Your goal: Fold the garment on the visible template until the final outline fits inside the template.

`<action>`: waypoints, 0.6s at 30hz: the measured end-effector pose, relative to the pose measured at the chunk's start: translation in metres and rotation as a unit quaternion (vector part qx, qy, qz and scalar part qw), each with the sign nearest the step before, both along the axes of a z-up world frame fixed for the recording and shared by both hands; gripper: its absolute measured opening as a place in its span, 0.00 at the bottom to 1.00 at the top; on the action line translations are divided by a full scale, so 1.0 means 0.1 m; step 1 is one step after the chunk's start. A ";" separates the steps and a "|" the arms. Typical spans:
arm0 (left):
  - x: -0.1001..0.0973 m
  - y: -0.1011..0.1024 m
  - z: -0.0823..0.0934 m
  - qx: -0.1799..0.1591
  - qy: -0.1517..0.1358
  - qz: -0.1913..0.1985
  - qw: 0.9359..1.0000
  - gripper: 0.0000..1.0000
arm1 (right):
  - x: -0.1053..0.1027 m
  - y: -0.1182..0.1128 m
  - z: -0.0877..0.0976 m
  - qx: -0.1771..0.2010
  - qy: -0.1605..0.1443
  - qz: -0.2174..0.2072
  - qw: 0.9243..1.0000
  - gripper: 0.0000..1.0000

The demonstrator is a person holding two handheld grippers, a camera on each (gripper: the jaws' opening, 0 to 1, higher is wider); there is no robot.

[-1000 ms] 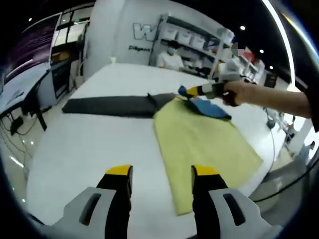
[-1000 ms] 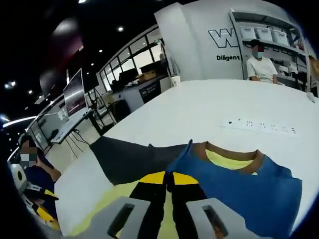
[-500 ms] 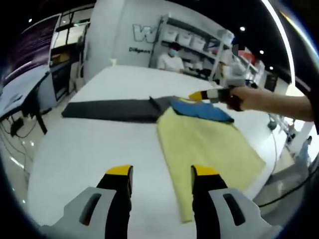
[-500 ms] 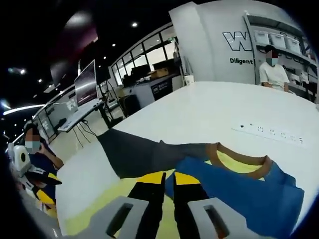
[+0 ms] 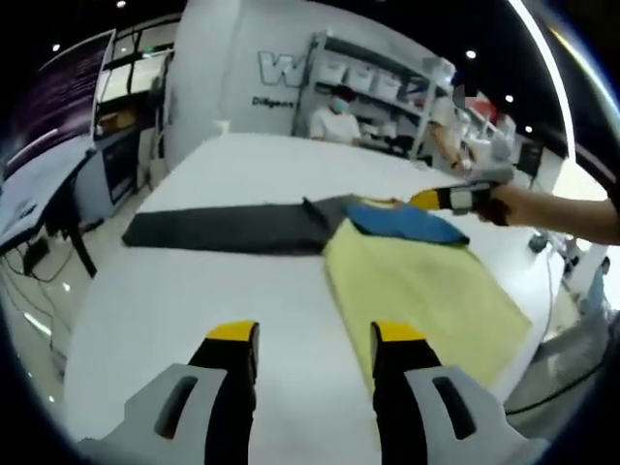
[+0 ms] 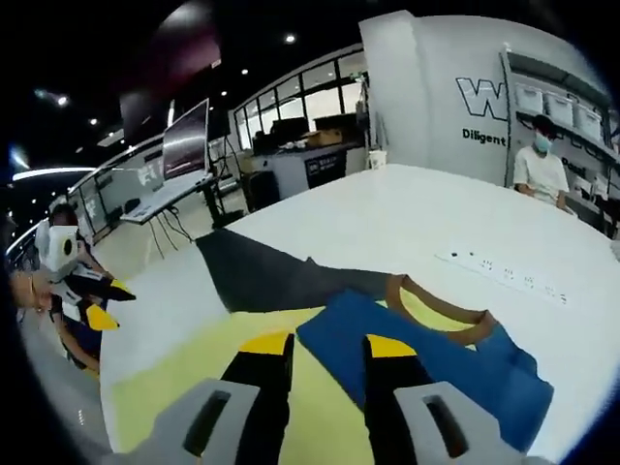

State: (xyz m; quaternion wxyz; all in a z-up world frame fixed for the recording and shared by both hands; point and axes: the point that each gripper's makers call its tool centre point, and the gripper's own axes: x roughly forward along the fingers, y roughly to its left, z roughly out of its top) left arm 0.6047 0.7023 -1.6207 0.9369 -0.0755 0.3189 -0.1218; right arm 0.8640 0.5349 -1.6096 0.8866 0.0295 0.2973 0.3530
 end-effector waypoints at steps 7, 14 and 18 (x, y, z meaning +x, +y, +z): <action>0.10 0.03 0.01 -0.007 -0.004 0.003 1.000 0.41 | -0.11 0.29 -0.09 -0.003 -0.012 0.032 0.999 0.30; 0.24 0.09 -0.03 -0.004 -0.009 0.000 1.000 0.48 | -0.18 0.07 -0.02 -0.010 -0.018 0.048 0.999 0.50; 0.36 0.15 -0.02 0.000 -0.014 0.003 1.000 0.50 | -0.23 -0.06 -0.01 -0.030 -0.036 0.062 0.997 0.55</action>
